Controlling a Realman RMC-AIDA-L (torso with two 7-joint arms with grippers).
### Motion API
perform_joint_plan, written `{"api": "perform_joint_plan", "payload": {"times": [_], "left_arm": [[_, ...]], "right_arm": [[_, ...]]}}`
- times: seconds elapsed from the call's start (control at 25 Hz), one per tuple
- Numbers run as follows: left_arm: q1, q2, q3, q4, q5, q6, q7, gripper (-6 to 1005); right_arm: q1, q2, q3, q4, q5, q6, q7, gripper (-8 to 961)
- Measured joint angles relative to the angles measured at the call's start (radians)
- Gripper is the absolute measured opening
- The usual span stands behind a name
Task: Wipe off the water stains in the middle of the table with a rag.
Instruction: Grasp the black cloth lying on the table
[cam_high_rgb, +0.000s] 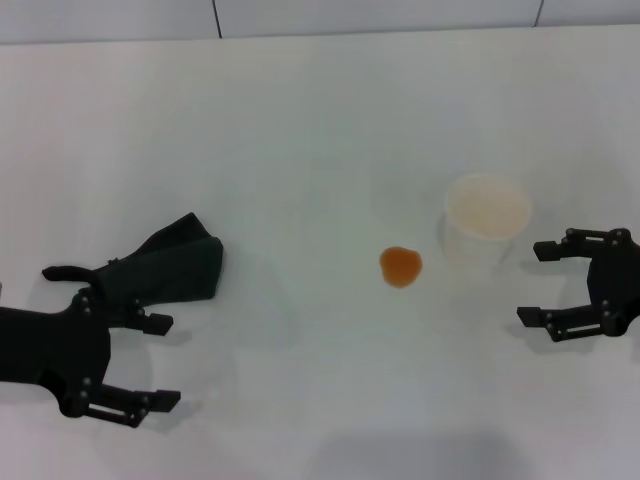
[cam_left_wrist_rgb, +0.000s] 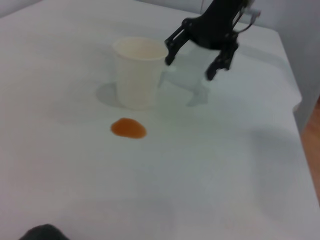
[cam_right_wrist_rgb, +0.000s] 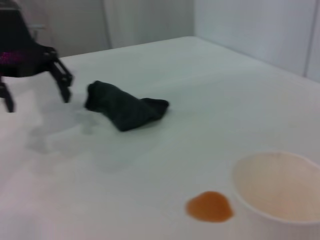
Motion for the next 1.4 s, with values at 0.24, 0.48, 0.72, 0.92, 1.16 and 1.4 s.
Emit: {"api": "perform_joint_plan", "payload": {"times": [0.24, 0.48, 0.72, 0.92, 1.16, 1.4], "left_arm": [[0.002, 0.0, -0.002, 0.045, -0.003, 0.001, -0.037, 874], [0.004, 0.001, -0.002, 0.094, -0.003, -0.004, -0.092, 874], [0.013, 0.006, -0.059, 0.137, -0.003, -0.011, -0.111, 874], [0.01, 0.008, -0.115, 0.143, 0.015, -0.073, -0.162, 875], [-0.016, 0.01, -0.11, 0.159, 0.068, -0.136, -0.216, 875], [-0.06, 0.005, -0.108, 0.137, 0.13, -0.206, -0.239, 875]], "right_arm": [[0.082, 0.003, 0.053, -0.13, -0.165, -0.181, 0.165, 849], [0.149, 0.013, 0.051, -0.236, -0.213, -0.285, 0.263, 841], [0.187, 0.019, 0.047, -0.262, -0.22, -0.323, 0.294, 832], [0.194, 0.03, 0.044, -0.265, -0.228, -0.327, 0.302, 825], [0.2, 0.043, 0.035, -0.26, -0.238, -0.323, 0.304, 824], [0.203, 0.047, 0.012, -0.255, -0.242, -0.31, 0.303, 825]]}}
